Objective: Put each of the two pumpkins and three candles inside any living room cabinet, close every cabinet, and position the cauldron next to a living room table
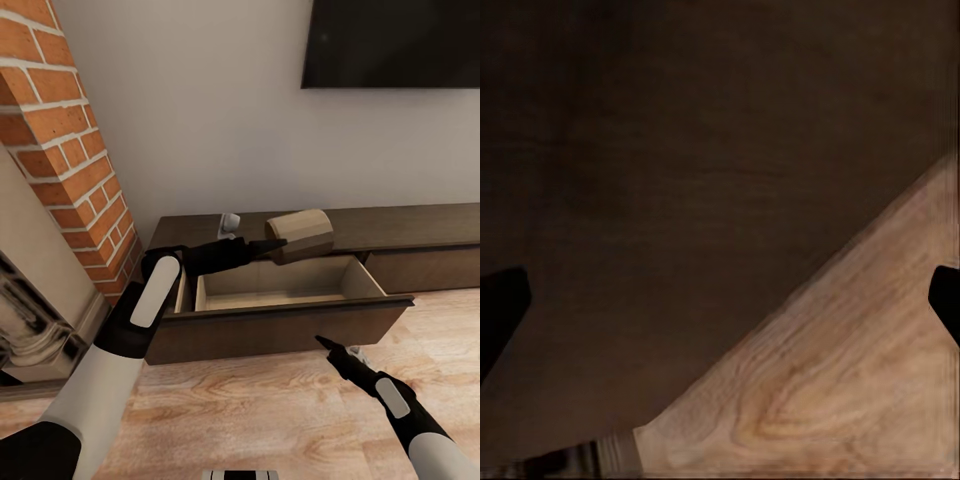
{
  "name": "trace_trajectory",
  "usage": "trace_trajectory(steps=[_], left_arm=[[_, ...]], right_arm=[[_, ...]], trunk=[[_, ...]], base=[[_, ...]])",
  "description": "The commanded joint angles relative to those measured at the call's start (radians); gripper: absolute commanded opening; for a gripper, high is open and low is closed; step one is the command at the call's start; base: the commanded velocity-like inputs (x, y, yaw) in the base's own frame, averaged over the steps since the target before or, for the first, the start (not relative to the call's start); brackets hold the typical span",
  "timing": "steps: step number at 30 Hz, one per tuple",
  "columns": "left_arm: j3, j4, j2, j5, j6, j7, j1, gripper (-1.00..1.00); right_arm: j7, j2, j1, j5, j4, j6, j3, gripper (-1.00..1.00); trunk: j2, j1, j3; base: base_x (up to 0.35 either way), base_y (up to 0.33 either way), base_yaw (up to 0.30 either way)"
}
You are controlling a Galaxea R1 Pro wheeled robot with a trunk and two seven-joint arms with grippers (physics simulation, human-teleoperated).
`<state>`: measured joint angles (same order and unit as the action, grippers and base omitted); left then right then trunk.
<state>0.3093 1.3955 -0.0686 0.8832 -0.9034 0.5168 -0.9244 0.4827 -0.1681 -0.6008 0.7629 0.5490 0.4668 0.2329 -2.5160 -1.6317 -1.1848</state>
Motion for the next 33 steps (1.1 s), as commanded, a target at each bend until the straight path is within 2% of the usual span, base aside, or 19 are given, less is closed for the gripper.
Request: trace_trajectory(steps=[1,3,5,8,10,15,22,27,33], left_arm=[[-0.001,-0.003,0.0,-0.001,-0.006,0.0,-0.001,-1.0],[-0.001,-0.003,0.0,-0.009,-0.007,-0.001,-0.001,-1.0],[-0.001,-0.003,0.0,-0.024,-0.008,-0.001,-0.001,-1.0],[0.0,-0.003,0.0,-0.04,-0.01,0.0,-0.001,-1.0],[0.0,-0.003,0.0,-0.045,-0.01,-0.001,-0.001,-1.0],[0.0,-0.003,0.0,-0.05,-0.01,-0.001,-0.001,-1.0],[-0.002,-0.003,0.001,-0.051,-0.014,-0.002,-0.001,-1.0],[-0.005,-0.003,0.023,-0.062,-0.015,-0.002,-0.001,-1.0],[-0.007,-0.003,0.027,-0.07,-0.015,-0.001,-0.001,-1.0]], right_arm=[[0.0,0.0,0.0,-0.041,0.001,0.037,0.002,1.0],[0.0,-0.001,0.0,-0.092,0.001,0.068,0.002,1.0],[0.001,-0.001,0.0,-0.164,0.002,0.138,0.004,1.0],[0.001,-0.001,0.0,-0.225,0.004,0.24,0.006,1.0],[0.002,-0.001,-0.001,-0.246,0.011,0.295,0.006,1.0],[0.001,-0.001,-0.001,-0.262,0.041,0.334,0.005,1.0],[0.001,-0.002,-0.001,-0.266,0.066,0.34,0.003,1.0],[0.0,-0.002,-0.002,-0.266,0.109,0.37,0.002,1.0],[0.0,-0.012,-0.001,-0.266,0.142,0.413,-0.001,1.0]], trunk=[[0.0,0.0,-0.001],[0.0,0.0,-0.001],[0.0,0.0,-0.001],[0.0,0.0,-0.001],[0.0,0.0,-0.001],[0.0,0.0,-0.001],[0.0,0.0,-0.001],[0.0,0.0,-0.001],[0.0,0.0,-0.001]], base=[[0.0,0.0,0.0],[0.0,0.0,0.0],[0.0,0.0,0.0],[0.0,0.0,0.0],[0.0,0.0,0.0],[0.0,0.0,0.0],[0.0,0.0,0.0],[0.0,0.0,0.0],[0.0,0.0,0.0]])
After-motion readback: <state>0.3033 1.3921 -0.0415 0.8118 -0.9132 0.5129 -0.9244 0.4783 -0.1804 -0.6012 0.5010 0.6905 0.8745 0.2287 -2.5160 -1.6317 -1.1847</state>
